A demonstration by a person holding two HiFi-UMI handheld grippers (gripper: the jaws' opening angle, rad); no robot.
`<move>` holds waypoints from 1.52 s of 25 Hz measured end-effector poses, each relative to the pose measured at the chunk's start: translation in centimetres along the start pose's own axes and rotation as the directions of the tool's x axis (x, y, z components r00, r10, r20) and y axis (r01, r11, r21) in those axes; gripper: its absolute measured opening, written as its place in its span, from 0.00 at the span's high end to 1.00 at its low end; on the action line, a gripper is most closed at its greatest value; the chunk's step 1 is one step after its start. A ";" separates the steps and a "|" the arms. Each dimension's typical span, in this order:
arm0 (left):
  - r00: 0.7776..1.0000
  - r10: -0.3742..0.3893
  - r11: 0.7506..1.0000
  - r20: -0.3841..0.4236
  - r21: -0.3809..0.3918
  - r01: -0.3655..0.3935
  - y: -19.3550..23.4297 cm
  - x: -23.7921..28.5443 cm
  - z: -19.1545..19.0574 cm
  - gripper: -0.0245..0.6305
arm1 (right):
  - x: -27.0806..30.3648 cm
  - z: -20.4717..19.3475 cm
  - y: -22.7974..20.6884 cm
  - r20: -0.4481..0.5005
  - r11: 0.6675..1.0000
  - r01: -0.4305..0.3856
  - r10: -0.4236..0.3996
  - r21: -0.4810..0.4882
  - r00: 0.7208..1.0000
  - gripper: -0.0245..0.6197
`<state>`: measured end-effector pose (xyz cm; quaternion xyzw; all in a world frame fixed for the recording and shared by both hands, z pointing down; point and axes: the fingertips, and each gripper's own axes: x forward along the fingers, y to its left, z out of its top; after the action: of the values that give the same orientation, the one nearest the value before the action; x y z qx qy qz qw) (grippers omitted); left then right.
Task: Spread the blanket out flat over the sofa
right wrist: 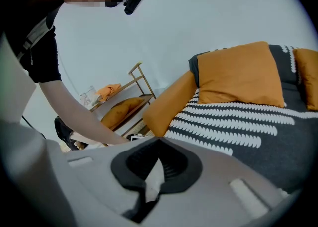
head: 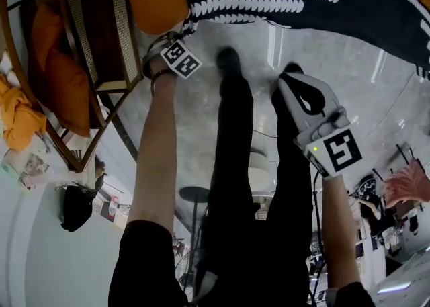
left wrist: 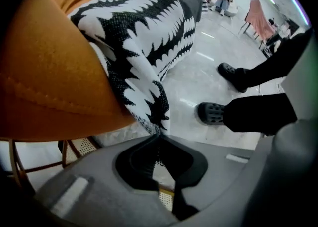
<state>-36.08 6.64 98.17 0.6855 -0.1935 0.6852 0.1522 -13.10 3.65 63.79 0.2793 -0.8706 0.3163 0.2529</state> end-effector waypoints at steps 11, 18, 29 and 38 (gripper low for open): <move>0.996 0.042 0.979 0.083 -0.202 -0.025 1.4 -4.6 -0.5 0.84 | -2.4 1.7 0.7 0.052 1.000 -0.002 0.003 -0.017 0.999 0.96; 0.991 0.084 0.976 0.106 -0.208 -0.060 0.0 -11.0 1.0 0.82 | -6.8 4.9 0.8 0.115 0.999 0.018 -0.015 -0.034 0.993 0.96; 0.937 0.194 0.960 0.289 -0.255 -0.119 -3.9 -28.3 10.4 0.82 | -19.9 9.7 0.2 0.193 0.995 0.068 -0.052 -0.079 0.980 0.96; 0.817 0.316 0.924 0.482 -0.351 -0.151 -6.7 -44.5 21.3 0.82 | -30.7 12.5 -1.8 0.286 0.988 0.119 -0.085 -0.101 0.954 0.96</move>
<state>-13.48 4.97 53.79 0.7873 -0.4119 0.4459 0.1079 6.72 3.90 37.21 0.3507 -0.8992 0.2081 0.1586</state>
